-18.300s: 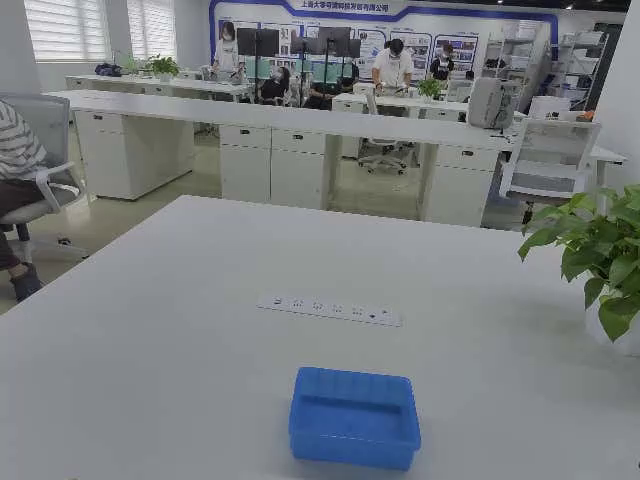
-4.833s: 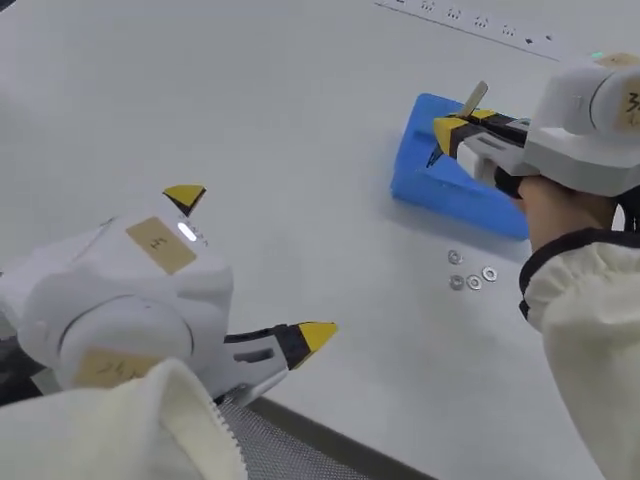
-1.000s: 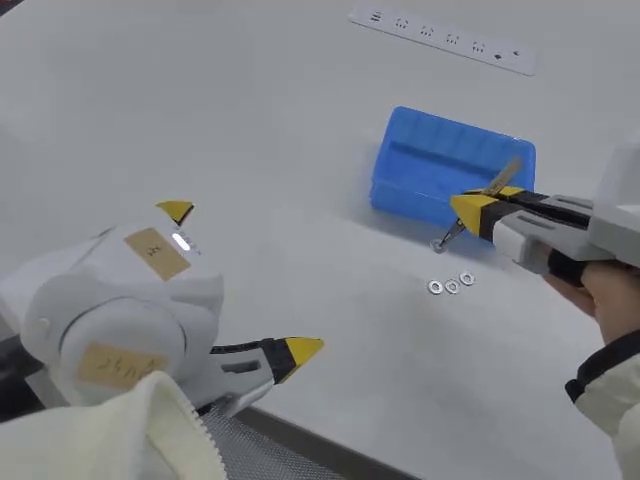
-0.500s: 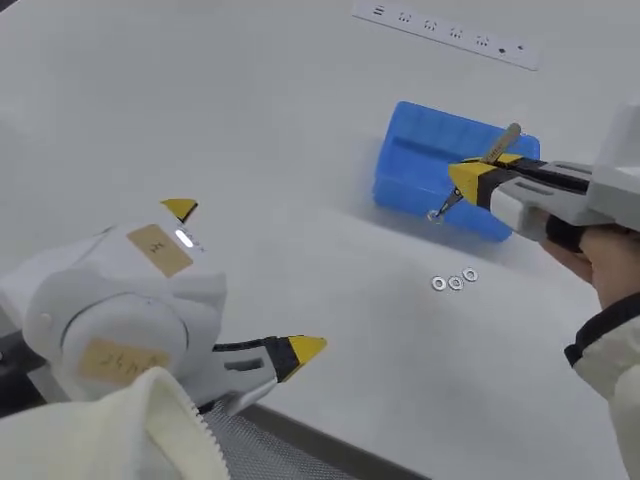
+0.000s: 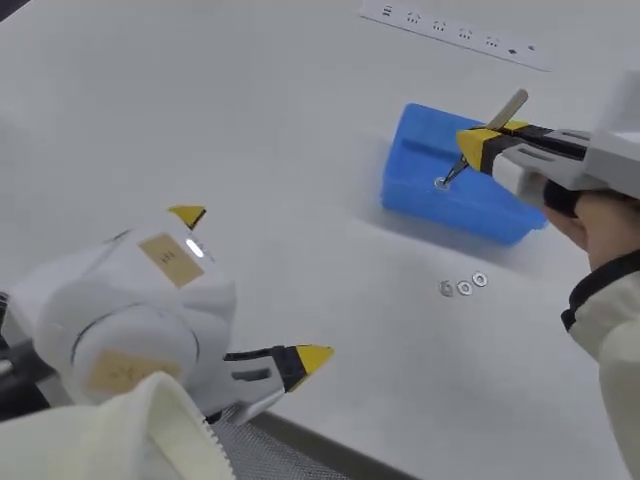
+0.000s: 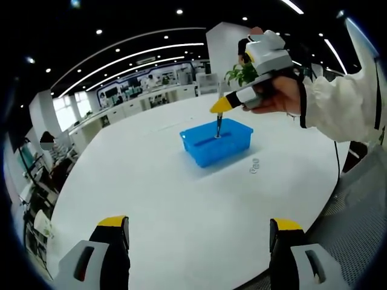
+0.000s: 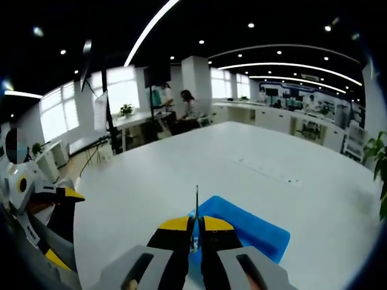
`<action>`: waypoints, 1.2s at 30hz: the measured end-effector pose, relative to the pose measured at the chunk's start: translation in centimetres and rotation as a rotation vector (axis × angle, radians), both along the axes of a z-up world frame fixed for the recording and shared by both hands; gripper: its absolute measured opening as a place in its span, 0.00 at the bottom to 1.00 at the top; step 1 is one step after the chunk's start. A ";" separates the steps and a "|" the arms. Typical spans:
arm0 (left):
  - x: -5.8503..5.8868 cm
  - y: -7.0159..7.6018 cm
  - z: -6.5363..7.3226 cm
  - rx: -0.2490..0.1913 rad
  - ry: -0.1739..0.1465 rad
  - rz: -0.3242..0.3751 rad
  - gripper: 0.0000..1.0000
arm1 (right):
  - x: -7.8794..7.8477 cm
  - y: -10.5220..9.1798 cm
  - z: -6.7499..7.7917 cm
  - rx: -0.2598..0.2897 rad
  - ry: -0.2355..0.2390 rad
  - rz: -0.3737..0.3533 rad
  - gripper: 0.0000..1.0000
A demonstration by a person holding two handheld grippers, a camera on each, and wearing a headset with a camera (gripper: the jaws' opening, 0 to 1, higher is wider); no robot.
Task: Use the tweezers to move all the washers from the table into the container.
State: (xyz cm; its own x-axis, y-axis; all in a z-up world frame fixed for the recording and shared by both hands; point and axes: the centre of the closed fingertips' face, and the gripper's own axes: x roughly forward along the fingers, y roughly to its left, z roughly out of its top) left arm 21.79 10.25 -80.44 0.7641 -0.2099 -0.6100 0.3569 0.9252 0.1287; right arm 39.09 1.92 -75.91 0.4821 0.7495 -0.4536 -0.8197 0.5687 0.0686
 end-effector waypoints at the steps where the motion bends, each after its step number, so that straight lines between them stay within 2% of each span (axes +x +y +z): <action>1: 0.0 0.0 0.0 0.001 0.001 0.000 0.99 | 0.1 0.1 -0.1 -0.001 -0.002 -0.001 0.02; 13: -0.1 0.0 -0.1 0.001 0.007 0.004 0.99 | 1.7 0.4 -2.5 -0.025 0.015 -0.036 0.02; 18: -0.1 0.0 -0.1 0.003 0.013 0.005 0.99 | 2.0 0.6 -3.1 -0.029 0.009 -0.045 0.02; 21: -0.1 0.1 -0.2 0.004 0.016 0.007 0.99 | 2.3 0.7 -3.5 -0.040 -0.021 -0.053 0.02; 25: -0.2 0.2 -0.4 0.008 0.024 0.011 0.99 | 2.3 1.0 -4.2 -0.034 -0.004 -0.054 0.02; 30: -0.1 0.3 -0.4 0.013 0.026 0.016 0.99 | 2.6 1.1 -4.9 -0.050 -0.011 -0.054 0.02; 33: 0.0 0.3 -0.1 0.013 0.009 0.020 0.98 | 2.7 1.1 -5.2 -0.051 -0.008 -0.056 0.02; 36: 0.0 0.4 -0.2 0.019 0.016 0.026 0.98 | 2.8 1.0 -5.3 -0.054 -0.015 -0.060 0.02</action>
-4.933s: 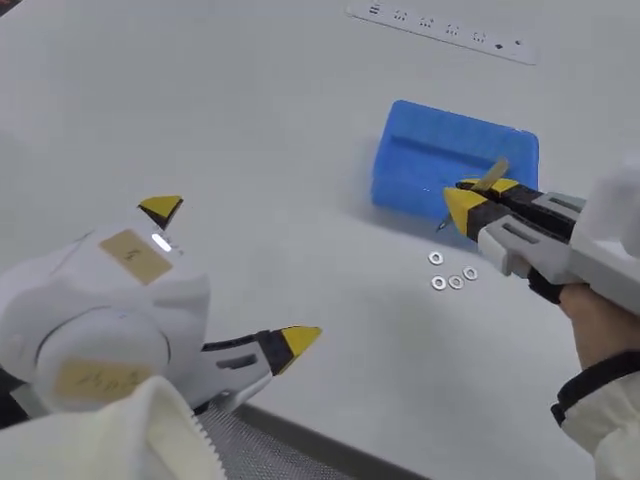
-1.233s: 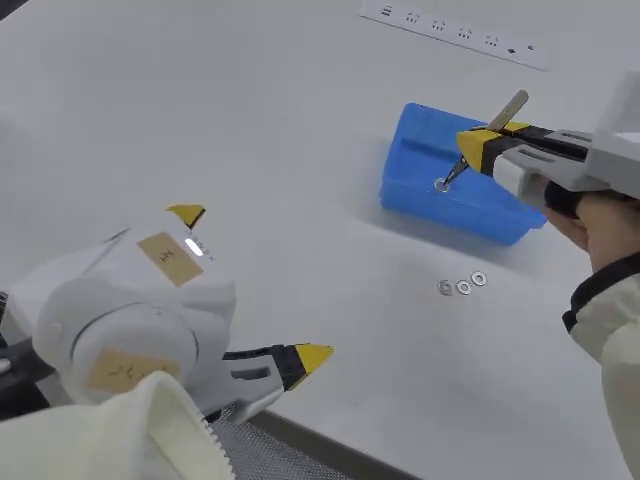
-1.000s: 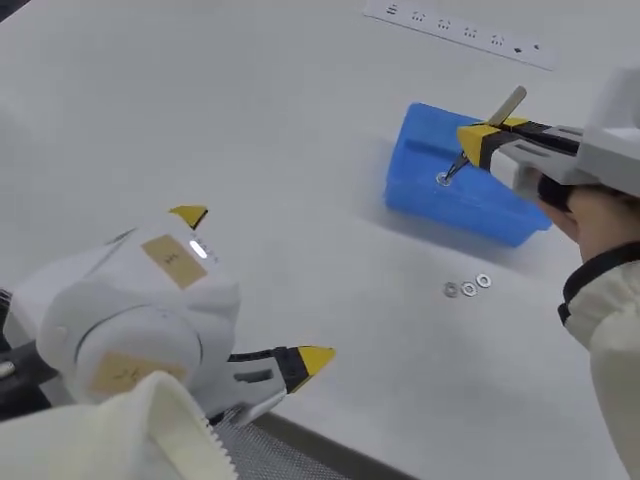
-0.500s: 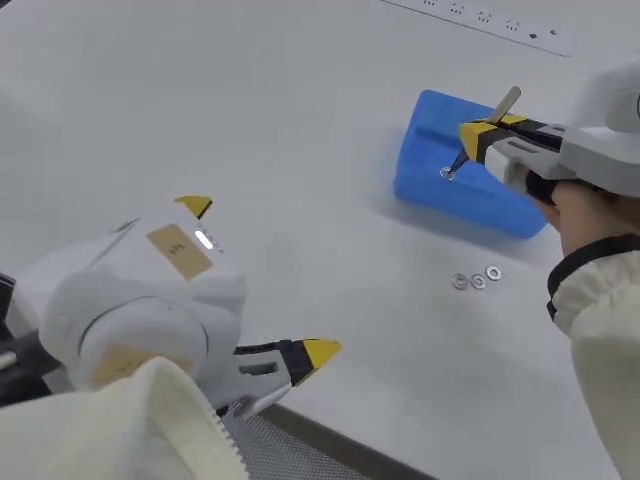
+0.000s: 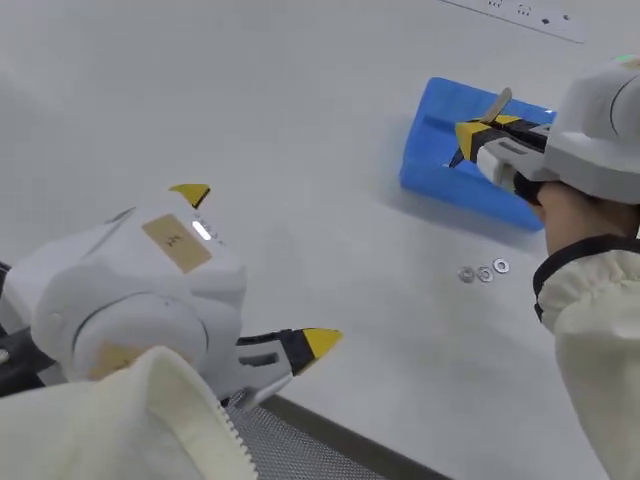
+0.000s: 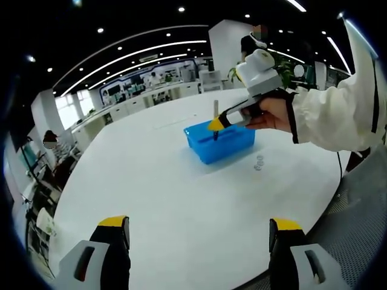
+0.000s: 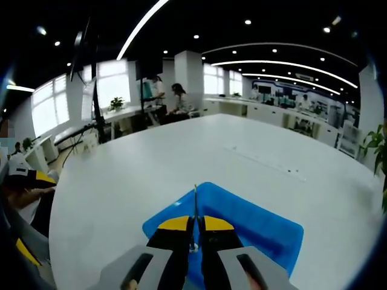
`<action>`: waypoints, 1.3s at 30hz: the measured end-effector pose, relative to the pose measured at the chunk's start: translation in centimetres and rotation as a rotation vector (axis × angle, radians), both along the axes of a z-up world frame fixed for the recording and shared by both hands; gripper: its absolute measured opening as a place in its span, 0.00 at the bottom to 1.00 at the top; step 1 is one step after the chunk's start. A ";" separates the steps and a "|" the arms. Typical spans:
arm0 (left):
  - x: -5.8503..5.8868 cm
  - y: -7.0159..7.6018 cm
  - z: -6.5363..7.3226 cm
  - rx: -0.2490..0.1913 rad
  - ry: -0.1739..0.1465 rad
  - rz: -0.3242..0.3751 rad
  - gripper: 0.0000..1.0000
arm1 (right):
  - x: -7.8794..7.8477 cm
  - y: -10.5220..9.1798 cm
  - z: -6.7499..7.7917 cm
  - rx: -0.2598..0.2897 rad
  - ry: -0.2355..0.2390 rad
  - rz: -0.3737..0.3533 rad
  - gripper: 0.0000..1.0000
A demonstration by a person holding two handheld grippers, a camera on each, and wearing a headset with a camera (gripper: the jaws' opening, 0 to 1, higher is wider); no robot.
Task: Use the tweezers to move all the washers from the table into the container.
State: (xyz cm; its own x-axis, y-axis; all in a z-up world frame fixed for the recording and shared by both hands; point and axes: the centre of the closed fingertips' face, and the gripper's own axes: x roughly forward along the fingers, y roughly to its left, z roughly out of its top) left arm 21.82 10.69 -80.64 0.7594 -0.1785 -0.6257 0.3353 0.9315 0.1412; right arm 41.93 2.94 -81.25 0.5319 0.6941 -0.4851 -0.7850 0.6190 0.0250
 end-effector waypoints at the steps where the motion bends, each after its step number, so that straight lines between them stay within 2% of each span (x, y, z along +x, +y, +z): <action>1: 0.0 -0.1 0.0 -0.003 0.001 -0.001 0.98 | 0.0 0.0 -0.1 -0.001 0.003 -0.002 0.02; 7: 0.0 0.0 -0.1 0.002 0.006 -0.001 0.98 | -0.1 0.0 -0.7 -0.011 0.001 -0.003 0.02; 14: 0.0 0.1 -0.4 0.014 0.021 -0.003 0.97 | -0.2 0.1 -0.6 -0.010 -0.006 -0.003 0.02; 18: -0.1 0.2 -0.4 0.019 0.020 -0.002 0.97 | -0.4 0.0 -0.6 -0.007 -0.018 -0.004 0.02; 21: -0.1 0.3 -0.4 0.021 0.020 -0.003 0.97 | -0.5 0.0 -0.6 -0.002 -0.009 -0.007 0.03; 23: -0.1 0.3 -0.5 0.023 0.020 -0.005 0.97 | -0.4 -0.1 -0.6 0.002 0.016 -0.017 0.04; 27: -0.1 0.4 -0.6 0.027 0.021 -0.006 0.97 | -0.4 -0.3 -0.5 0.007 0.019 -0.019 0.04; 31: -0.2 0.5 -0.7 0.034 0.024 -0.008 0.97 | -0.6 -0.7 0.5 0.009 -0.001 -0.025 0.03; 39: -0.1 0.7 -0.7 0.032 0.016 -0.005 0.97 | -1.8 -1.3 4.3 0.066 -0.031 -0.029 0.03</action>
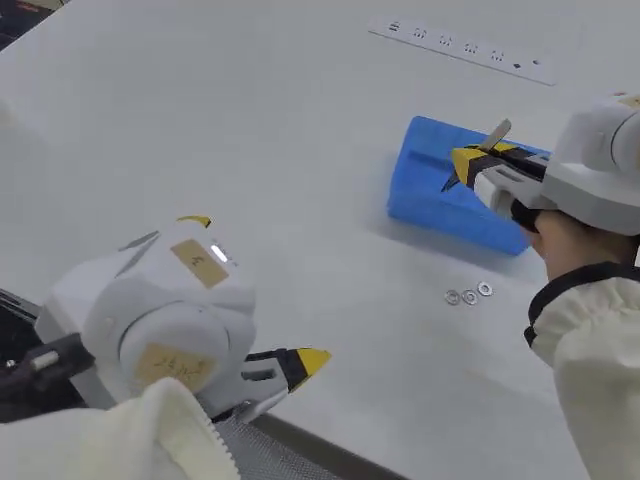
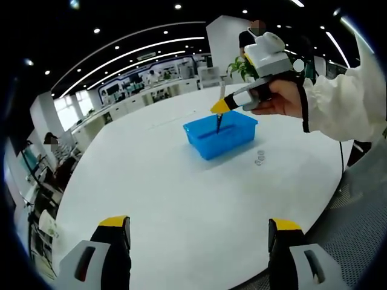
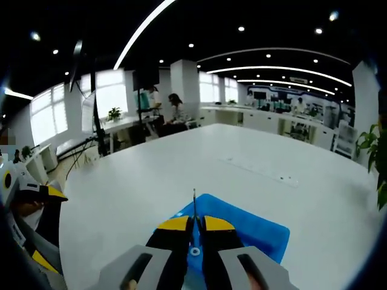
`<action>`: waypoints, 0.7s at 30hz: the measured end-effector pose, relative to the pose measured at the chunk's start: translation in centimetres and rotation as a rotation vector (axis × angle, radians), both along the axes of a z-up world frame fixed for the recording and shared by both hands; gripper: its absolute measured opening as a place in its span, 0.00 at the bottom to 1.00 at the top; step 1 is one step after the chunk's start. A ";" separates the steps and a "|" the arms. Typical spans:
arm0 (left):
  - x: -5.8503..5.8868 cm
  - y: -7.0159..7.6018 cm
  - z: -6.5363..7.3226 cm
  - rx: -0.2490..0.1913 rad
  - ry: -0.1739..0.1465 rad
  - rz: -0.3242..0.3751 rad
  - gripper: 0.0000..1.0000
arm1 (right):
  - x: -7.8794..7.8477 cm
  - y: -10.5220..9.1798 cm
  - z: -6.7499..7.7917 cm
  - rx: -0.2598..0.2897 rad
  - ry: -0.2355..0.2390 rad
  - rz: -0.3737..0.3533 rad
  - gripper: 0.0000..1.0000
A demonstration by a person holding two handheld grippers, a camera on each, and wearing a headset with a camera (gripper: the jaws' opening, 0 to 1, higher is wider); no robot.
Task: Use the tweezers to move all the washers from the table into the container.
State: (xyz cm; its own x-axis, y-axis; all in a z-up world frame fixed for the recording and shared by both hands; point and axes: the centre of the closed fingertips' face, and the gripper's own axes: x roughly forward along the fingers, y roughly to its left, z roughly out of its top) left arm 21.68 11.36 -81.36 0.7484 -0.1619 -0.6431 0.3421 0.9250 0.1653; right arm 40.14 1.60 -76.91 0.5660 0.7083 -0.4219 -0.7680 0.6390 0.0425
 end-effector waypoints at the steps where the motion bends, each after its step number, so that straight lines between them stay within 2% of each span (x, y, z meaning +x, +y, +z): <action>1: 0.0 0.0 0.0 0.000 0.001 0.000 0.97 | -0.2 0.0 0.3 0.003 -0.006 0.004 0.03; 6: -0.1 0.2 -0.2 0.001 0.003 0.003 0.97 | -2.0 -0.3 2.1 0.032 -0.019 0.021 0.03; 11: 0.0 0.0 -0.3 -0.001 0.001 -0.006 0.97 | -3.8 -1.2 2.9 0.026 -0.031 0.029 0.03; 15: -0.1 -0.1 -0.4 0.002 0.004 -0.011 0.97 | -5.2 -2.2 2.7 0.001 -0.038 0.038 0.03; 21: -0.2 -0.3 -0.3 0.002 0.005 -0.015 0.96 | -6.6 -3.6 1.1 -0.012 0.006 0.035 0.03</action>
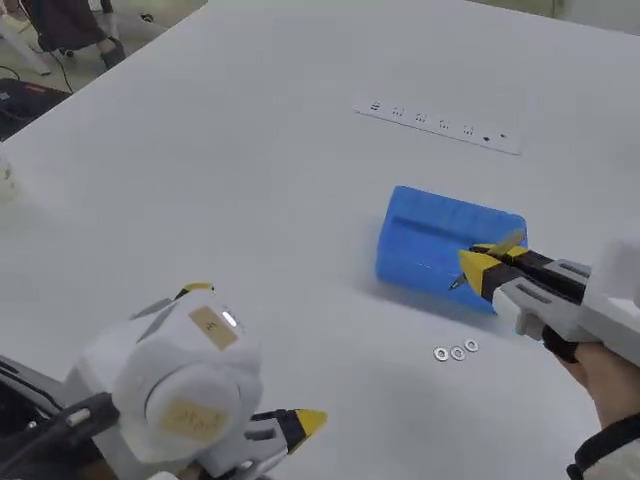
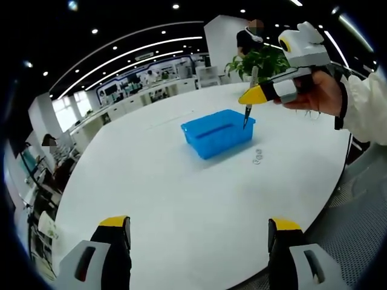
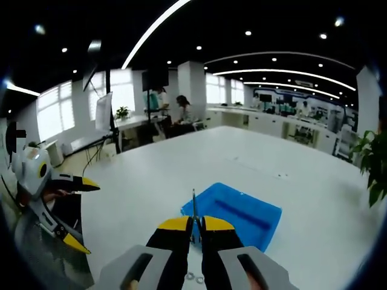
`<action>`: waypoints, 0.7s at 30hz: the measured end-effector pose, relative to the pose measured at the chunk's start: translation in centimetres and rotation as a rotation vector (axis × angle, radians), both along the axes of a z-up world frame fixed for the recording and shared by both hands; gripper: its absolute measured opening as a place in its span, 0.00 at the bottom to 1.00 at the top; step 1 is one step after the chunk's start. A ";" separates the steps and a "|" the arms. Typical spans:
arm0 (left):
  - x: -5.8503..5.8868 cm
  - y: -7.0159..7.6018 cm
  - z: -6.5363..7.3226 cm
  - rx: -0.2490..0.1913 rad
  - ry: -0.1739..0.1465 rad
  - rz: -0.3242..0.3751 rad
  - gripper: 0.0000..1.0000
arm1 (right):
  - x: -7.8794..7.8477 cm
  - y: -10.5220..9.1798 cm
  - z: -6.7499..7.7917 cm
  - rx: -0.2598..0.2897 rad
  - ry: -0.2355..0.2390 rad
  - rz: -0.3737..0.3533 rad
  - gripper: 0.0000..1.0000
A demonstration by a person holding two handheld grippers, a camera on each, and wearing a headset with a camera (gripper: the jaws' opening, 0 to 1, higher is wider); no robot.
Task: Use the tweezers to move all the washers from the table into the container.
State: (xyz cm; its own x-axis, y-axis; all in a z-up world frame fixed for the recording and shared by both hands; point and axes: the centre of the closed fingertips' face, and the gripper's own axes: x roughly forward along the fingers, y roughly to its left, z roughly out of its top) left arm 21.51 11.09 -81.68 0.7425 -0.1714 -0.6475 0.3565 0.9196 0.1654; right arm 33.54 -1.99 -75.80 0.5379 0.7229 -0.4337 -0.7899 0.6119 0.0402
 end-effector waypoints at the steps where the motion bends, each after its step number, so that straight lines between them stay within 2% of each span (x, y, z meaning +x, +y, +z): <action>1: 0.0 0.0 0.0 0.001 0.001 -0.001 0.96 | -0.1 -0.1 -0.2 0.000 0.007 -0.001 0.03; 5: 0.0 0.0 0.1 0.005 0.000 -0.002 0.96 | -0.5 -0.5 -1.6 -0.036 0.019 0.002 0.03; 10: -0.1 0.0 0.1 0.003 0.004 0.001 0.97 | -1.0 -0.7 -3.2 -0.043 0.052 0.009 0.03; 13: -0.1 0.0 0.1 0.003 0.005 0.005 0.96 | -1.3 -0.6 -4.2 -0.065 0.066 0.018 0.03; 21: -0.1 0.1 0.0 0.009 0.011 0.006 0.96 | -1.3 -0.7 -5.5 -0.090 0.080 0.024 0.03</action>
